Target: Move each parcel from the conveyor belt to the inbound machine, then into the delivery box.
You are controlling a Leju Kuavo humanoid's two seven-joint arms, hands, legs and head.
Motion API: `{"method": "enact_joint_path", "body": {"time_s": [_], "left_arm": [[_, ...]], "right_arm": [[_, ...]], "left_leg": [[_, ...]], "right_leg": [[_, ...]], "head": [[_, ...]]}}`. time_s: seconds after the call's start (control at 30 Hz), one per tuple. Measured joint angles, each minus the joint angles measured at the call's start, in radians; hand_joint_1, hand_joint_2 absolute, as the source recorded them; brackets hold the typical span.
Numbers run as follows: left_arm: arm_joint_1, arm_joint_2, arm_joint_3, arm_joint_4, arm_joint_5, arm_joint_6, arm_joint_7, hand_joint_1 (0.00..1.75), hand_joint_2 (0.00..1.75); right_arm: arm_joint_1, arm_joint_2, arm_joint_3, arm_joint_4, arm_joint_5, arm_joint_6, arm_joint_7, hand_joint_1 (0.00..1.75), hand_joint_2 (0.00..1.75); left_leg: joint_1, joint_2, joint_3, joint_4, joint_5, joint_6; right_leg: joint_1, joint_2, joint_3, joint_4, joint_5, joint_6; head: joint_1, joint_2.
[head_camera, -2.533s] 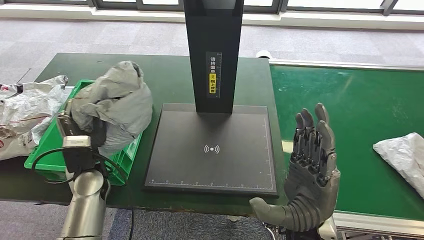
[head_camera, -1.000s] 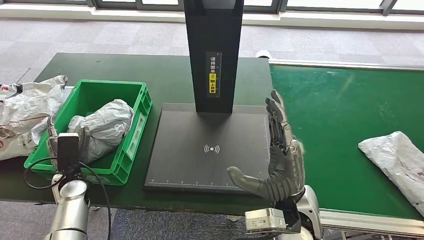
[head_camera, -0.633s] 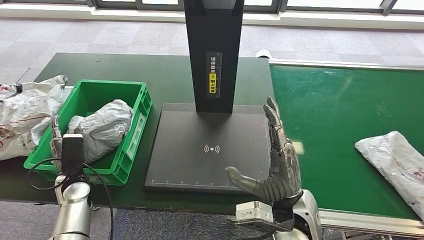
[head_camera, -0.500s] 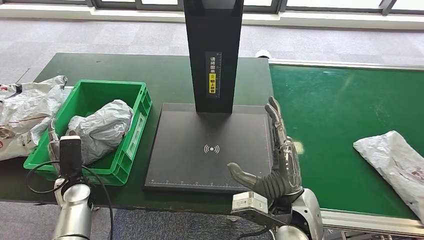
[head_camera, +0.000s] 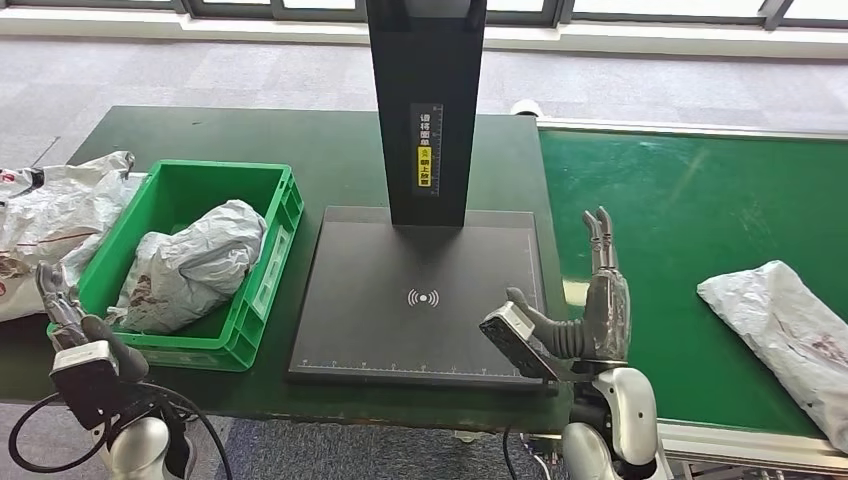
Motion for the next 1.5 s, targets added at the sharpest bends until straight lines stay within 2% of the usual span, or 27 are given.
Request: {"method": "enact_joint_path", "body": {"time_s": [0.1, 0.3, 0.4, 0.5, 0.63, 0.83, 0.93, 1.03, 1.17, 1.27, 1.4, 1.5], "left_arm": [[0.048, -0.016, -0.043, -0.066, 0.056, -0.087, -0.041, 0.0, 0.0], [0.084, -0.038, -0.088, -0.133, 0.07, -0.099, -0.059, 0.0, 0.0], [0.088, -0.047, -0.1, -0.144, 0.087, -0.12, -0.072, 0.0, 0.0], [0.089, -0.066, -0.124, -0.144, 0.115, -0.123, -0.091, 0.0, 0.0], [0.093, -0.085, -0.139, -0.136, 0.164, -0.124, -0.116, 0.0, 0.0], [0.096, -0.104, -0.138, -0.121, 0.189, -0.151, -0.122, 0.0, 0.0], [0.093, -0.111, -0.138, -0.115, 0.189, -0.155, -0.123, 0.0, 0.0], [0.083, -0.117, -0.138, -0.105, 0.192, -0.162, -0.123, 0.0, 0.0], [0.056, -0.12, -0.138, -0.075, 0.2, -0.163, -0.123, 0.0, 0.0], [0.039, -0.12, -0.138, -0.052, 0.203, -0.164, -0.123, 0.0, 0.0], [0.029, -0.12, -0.138, -0.034, 0.203, -0.164, -0.123, 0.0, 0.0], [0.012, -0.118, -0.138, -0.007, 0.206, -0.164, -0.123, 0.0, 0.0]], "right_arm": [[-0.006, 0.004, -0.066, 0.042, 0.036, -0.003, 0.031, 0.0, 1.75], [-0.008, 0.013, -0.126, 0.083, 0.053, -0.008, 0.037, 0.0, 1.75], [-0.018, 0.018, -0.156, 0.11, 0.082, -0.009, 0.072, 0.0, 1.75], [-0.062, 0.017, -0.233, 0.206, 0.141, -0.034, 0.109, 0.0, 1.75], [-0.139, -0.004, -0.376, 0.391, 0.218, -0.122, 0.151, 0.0, 1.75], [-0.196, -0.079, -0.61, 0.6, 0.214, -0.165, 0.144, 0.0, 1.75], [-0.208, -0.107, -0.69, 0.66, 0.228, -0.171, 0.139, 0.0, 1.75], [-0.229, -0.135, -0.746, 0.71, 0.279, -0.169, 0.187, 0.0, 1.75], [-0.298, -0.226, -0.789, 0.832, 0.351, -0.136, 0.268, 0.0, 1.75], [-0.343, -0.29, -0.791, 0.915, 0.362, -0.123, 0.29, 0.0, 1.75], [-0.366, -0.331, -0.792, 0.976, 0.363, -0.117, 0.297, 0.0, 1.75], [-0.375, -0.357, -0.788, 1.029, 0.363, -0.046, 0.328, 0.0, 1.75]], "left_leg": [[0.0, -0.001, 0.0, 0.0, 0.0, 0.0], [0.0, -0.001, 0.0, 0.0, 0.0, 0.0], [0.0, -0.001, 0.0, 0.0, 0.0, 0.0], [0.0, -0.001, 0.0, 0.0, 0.0, 0.001], [-0.002, -0.002, 0.0, 0.001, 0.001, 0.002], [-0.003, -0.006, -0.001, 0.001, 0.0, 0.004], [-0.003, -0.005, -0.001, 0.001, 0.0, 0.005], [-0.004, -0.005, -0.001, 0.001, 0.0, 0.005], [-0.005, -0.005, -0.001, 0.001, 0.0, 0.006], [-0.006, -0.005, -0.001, 0.001, 0.0, 0.007], [-0.006, -0.005, -0.001, 0.001, 0.0, 0.007], [-0.006, -0.006, -0.001, 0.001, 0.0, 0.007]], "right_leg": [[0.0, -0.002, 0.001, 0.0, 0.0, 0.0], [0.0, -0.002, 0.0, 0.0, 0.0, 0.0], [0.0, -0.002, 0.0, 0.0, 0.0, 0.0], [0.0, -0.002, 0.001, 0.0, 0.0, 0.0], [-0.002, -0.002, 0.001, 0.0, 0.001, 0.002], [-0.003, -0.006, 0.002, 0.0, 0.001, 0.003], [-0.003, -0.005, 0.001, 0.0, 0.0, 0.003], [-0.004, -0.005, 0.001, 0.0, 0.0, 0.004], [-0.005, -0.005, 0.001, 0.0, 0.001, 0.005], [-0.006, -0.005, 0.001, 0.0, 0.001, 0.006], [-0.006, -0.005, 0.001, 0.0, 0.002, 0.007], [-0.006, -0.006, 0.002, 0.0, 0.001, 0.007]], "head": [[0.0, 0.0], [0.0, 0.0], [0.0, 0.0], [0.0, 0.0], [0.0, 0.0], [0.0, 0.0], [0.0, 0.0], [0.0, 0.0], [0.0, 0.0], [0.0, 0.0], [0.0, 0.0], [0.0, 0.0]]}}
